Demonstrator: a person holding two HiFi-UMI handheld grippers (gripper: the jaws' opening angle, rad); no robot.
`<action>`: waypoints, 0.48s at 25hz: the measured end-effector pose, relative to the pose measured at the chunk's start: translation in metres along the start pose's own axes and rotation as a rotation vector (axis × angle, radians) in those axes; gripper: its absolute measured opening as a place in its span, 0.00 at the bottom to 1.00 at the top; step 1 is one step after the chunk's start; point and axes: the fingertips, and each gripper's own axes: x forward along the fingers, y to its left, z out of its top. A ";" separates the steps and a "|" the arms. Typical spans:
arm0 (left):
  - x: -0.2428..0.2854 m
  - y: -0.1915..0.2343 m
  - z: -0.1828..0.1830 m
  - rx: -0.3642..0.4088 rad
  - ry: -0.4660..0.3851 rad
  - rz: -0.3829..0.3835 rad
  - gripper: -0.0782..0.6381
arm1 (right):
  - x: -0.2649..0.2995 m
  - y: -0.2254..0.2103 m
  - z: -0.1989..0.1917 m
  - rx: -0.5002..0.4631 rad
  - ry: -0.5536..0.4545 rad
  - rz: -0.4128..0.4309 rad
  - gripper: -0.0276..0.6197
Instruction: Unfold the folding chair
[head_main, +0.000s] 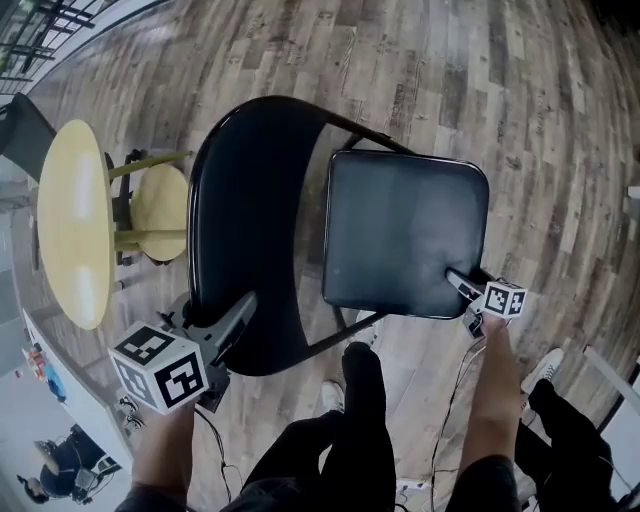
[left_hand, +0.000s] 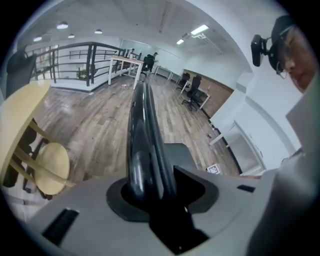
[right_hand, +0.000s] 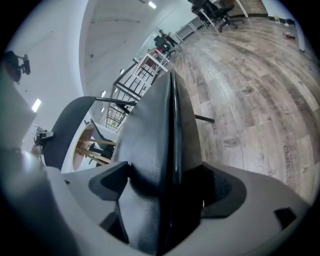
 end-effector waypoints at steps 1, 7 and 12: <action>0.000 0.000 0.001 0.005 0.000 0.008 0.31 | 0.001 -0.001 0.002 -0.008 -0.008 0.008 0.70; -0.004 0.002 0.005 -0.017 -0.073 -0.002 0.31 | -0.025 -0.012 0.007 -0.035 -0.090 -0.071 0.70; -0.052 -0.002 -0.003 -0.039 -0.197 0.067 0.35 | -0.097 0.015 0.018 -0.117 -0.274 -0.192 0.70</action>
